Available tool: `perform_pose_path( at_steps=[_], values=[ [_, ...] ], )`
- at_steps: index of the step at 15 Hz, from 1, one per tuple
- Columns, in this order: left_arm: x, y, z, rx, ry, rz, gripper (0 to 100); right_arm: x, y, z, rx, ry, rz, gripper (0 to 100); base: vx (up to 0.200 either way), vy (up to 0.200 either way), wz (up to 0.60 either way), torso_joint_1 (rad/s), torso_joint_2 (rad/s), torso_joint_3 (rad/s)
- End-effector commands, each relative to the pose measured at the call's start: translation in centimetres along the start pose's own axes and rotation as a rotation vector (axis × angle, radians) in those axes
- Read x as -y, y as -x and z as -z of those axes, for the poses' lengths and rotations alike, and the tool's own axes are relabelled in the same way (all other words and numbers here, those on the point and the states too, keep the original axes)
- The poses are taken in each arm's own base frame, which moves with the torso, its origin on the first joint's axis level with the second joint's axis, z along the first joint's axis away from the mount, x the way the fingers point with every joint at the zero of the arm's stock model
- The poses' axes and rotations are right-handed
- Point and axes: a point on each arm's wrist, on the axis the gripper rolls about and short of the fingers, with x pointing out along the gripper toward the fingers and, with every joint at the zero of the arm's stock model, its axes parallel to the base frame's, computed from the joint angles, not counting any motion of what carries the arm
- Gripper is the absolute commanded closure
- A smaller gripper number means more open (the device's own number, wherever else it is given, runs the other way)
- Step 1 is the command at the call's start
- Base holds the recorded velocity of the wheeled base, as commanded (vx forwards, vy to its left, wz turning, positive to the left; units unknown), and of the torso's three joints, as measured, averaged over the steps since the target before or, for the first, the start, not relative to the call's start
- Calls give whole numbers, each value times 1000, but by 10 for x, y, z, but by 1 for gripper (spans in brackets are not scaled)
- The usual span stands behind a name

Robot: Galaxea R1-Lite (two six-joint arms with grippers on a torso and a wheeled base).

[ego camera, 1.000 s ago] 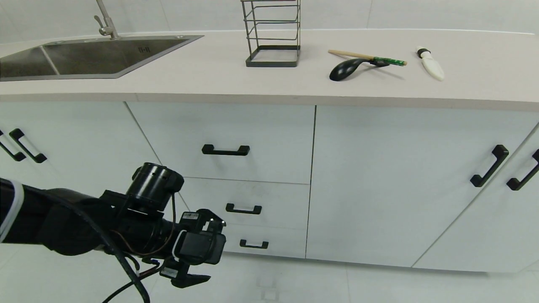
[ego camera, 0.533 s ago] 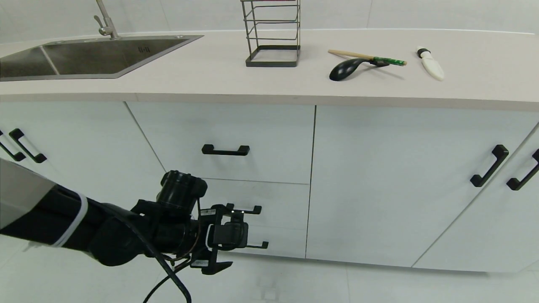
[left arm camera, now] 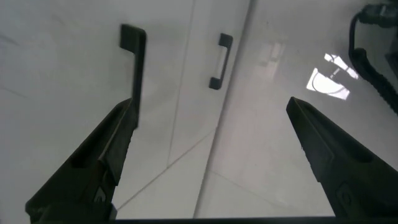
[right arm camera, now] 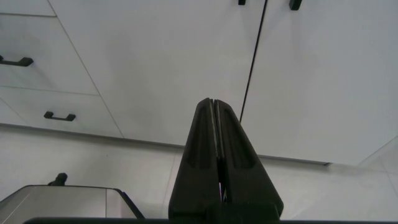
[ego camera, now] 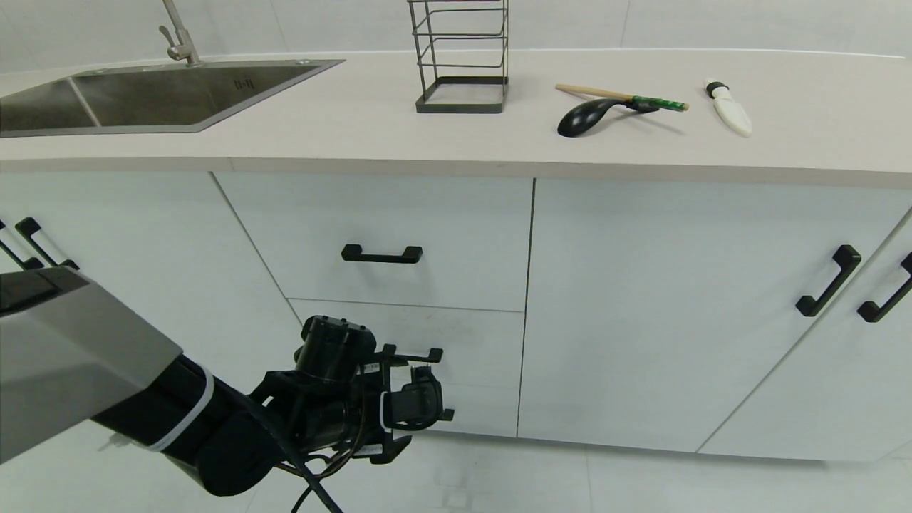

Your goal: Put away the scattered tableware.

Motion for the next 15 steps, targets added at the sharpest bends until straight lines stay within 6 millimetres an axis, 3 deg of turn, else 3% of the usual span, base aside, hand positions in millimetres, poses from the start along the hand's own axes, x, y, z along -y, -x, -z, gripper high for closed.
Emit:
perform_pose_path(
  at_steps=[1,10,15],
  values=[
    [4,-8,3,-20,2,12,0,0,0,0,-1,1,0,100,0,0,0,0,0,0],
    [-6,-38,-2,-5,-18,-5,0,0,0,0,-1,1,0,100,0,0,0,0,0,0],
    [-12,-40,5,-21,-2,-16,0,0,0,0,-1,1,0,100,0,0,0,0,0,0]
  ],
)
